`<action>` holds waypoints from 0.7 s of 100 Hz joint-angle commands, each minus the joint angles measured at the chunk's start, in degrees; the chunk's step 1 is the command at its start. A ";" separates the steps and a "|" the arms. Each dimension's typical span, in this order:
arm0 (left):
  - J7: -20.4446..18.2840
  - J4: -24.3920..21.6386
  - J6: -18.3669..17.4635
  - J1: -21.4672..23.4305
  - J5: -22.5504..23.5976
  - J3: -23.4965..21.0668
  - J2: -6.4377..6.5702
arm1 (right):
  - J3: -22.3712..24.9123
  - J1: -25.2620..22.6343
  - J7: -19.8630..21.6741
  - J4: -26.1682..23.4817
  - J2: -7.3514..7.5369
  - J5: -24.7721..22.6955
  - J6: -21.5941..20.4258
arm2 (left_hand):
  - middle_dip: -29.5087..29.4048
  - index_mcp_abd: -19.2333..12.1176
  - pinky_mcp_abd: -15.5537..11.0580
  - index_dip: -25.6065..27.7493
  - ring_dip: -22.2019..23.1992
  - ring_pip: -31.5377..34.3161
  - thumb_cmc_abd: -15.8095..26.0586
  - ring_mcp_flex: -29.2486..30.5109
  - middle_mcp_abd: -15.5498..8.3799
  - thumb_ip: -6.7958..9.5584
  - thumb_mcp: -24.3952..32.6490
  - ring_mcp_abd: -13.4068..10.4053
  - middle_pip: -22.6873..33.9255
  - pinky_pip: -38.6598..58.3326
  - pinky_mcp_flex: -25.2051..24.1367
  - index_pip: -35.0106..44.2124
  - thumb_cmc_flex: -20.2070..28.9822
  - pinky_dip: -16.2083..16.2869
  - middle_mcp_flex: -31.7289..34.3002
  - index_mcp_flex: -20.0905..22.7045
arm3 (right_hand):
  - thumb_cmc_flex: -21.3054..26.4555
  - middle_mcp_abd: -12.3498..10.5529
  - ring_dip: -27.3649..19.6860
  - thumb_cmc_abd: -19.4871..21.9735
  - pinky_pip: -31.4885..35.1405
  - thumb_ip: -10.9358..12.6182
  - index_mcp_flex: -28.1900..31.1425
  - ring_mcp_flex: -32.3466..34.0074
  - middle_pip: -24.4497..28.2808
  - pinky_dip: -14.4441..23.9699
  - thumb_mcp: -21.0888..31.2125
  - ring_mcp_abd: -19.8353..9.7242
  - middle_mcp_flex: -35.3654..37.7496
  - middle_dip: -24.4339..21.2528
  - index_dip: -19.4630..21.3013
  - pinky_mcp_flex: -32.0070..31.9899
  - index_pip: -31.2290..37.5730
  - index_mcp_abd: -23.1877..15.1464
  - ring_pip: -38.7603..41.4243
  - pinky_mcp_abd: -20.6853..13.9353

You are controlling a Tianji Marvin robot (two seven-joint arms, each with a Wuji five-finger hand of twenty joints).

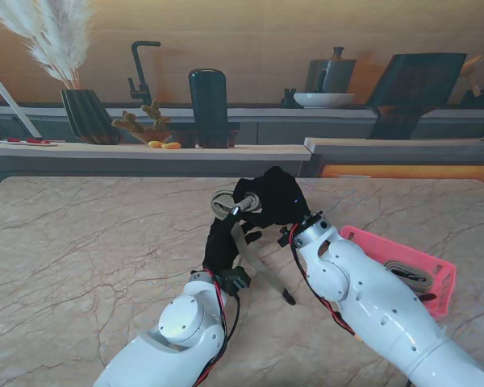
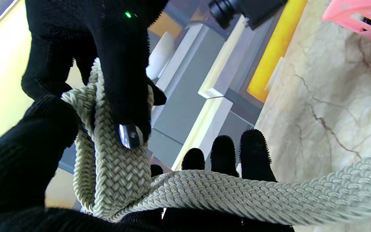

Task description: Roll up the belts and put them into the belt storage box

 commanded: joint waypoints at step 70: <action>5.45 -2.02 -1.92 -1.26 7.14 -0.73 -1.73 | -3.75 -3.43 -4.41 2.05 -2.31 1.46 1.78 | -1.04 -12.52 -4.03 -0.93 -0.79 3.79 -3.45 3.12 -4.32 -1.87 6.59 -3.95 5.47 2.97 4.50 -6.54 3.64 -0.52 3.00 1.33 | 4.02 -1.01 -2.14 9.89 3.82 3.59 0.40 -2.46 7.74 -3.04 4.99 -1.63 -3.10 -0.11 3.35 -4.33 6.45 -0.77 3.91 3.74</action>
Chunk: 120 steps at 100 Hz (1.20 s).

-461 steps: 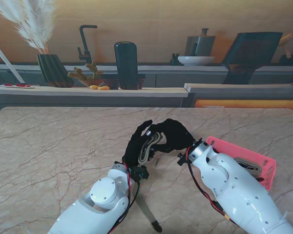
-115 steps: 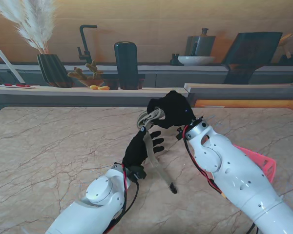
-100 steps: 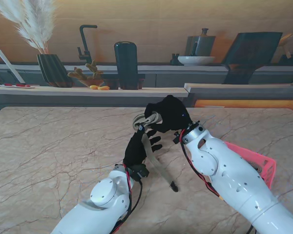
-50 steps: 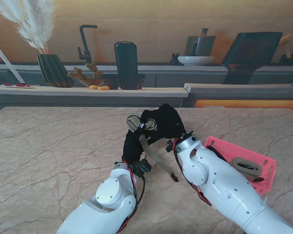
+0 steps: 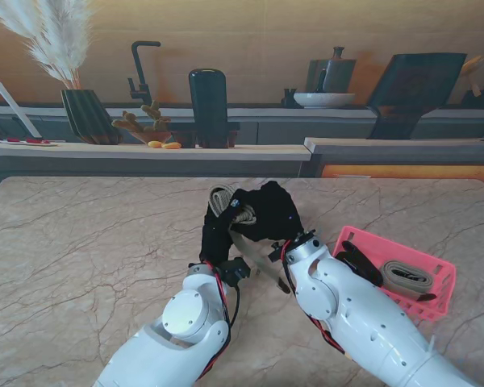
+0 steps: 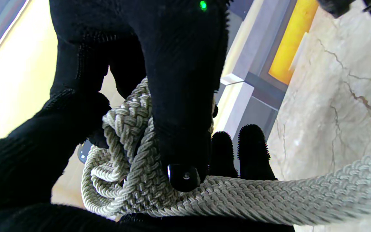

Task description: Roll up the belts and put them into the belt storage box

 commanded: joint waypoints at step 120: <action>1.33 -0.64 7.10 -0.23 4.44 -1.34 -0.51 | 4.27 -5.72 -0.53 -5.50 2.99 -8.85 -5.11 | 15.11 -0.83 -1.65 8.22 8.71 13.16 8.23 27.44 -4.06 -0.50 -10.54 -1.95 2.41 18.72 23.41 26.59 40.71 -5.76 27.84 1.34 | -7.04 -1.96 -1.92 13.98 -2.75 8.13 -32.39 -10.59 4.64 0.21 4.14 -3.04 -20.06 1.00 -2.96 -7.29 -20.80 -2.91 -1.19 -1.71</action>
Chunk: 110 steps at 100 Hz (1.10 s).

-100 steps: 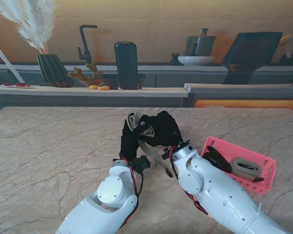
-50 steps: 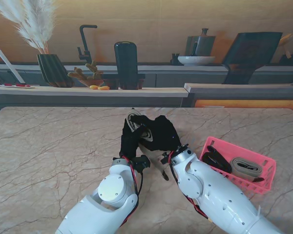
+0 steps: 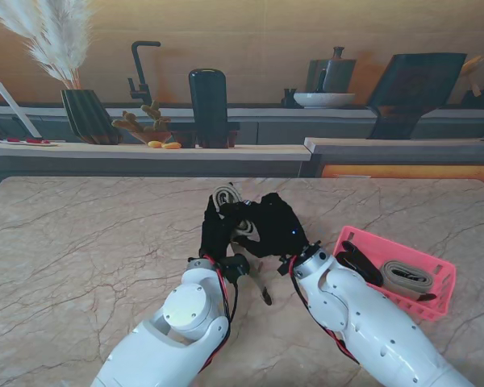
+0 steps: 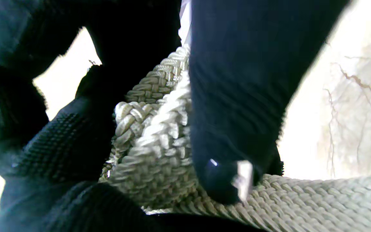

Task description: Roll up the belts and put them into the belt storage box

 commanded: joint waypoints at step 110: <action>-29.37 1.30 7.61 -0.72 1.93 -2.81 7.68 | 25.65 -13.13 31.95 -19.36 4.65 3.09 -14.42 | -9.45 3.48 4.41 -0.59 5.52 11.13 15.75 4.93 4.82 6.38 -5.38 5.26 -3.90 16.43 4.70 -6.43 18.32 1.27 0.22 28.60 | 1.89 -2.12 -14.27 1.58 -10.52 2.21 -5.50 -11.84 -14.77 2.19 -0.51 4.57 -27.39 -1.99 7.18 4.31 -8.96 4.68 -28.87 -3.32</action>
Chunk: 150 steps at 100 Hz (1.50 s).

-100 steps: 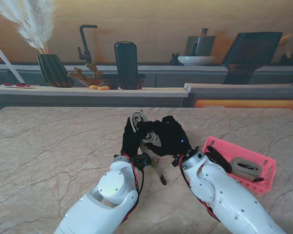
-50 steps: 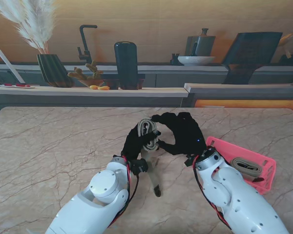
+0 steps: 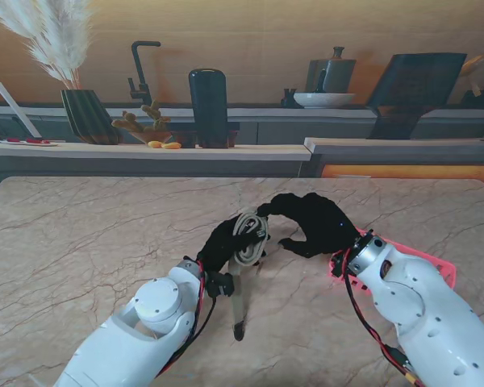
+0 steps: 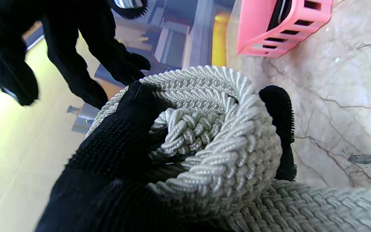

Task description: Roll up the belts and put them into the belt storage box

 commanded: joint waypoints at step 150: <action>-6.37 1.10 -2.76 -0.83 -3.38 1.22 1.13 | -18.10 15.84 15.14 17.53 0.39 22.88 -7.35 | 2.54 -3.19 -6.08 6.21 -3.56 2.17 -6.94 7.88 -3.37 0.31 14.31 -4.53 3.67 7.94 9.62 14.19 -7.22 -6.89 10.75 2.84 | 5.31 -9.90 8.01 -9.57 5.64 -8.79 30.80 15.99 -2.55 -1.65 6.00 -8.90 35.76 1.71 -7.87 9.05 14.52 -1.11 4.87 -13.75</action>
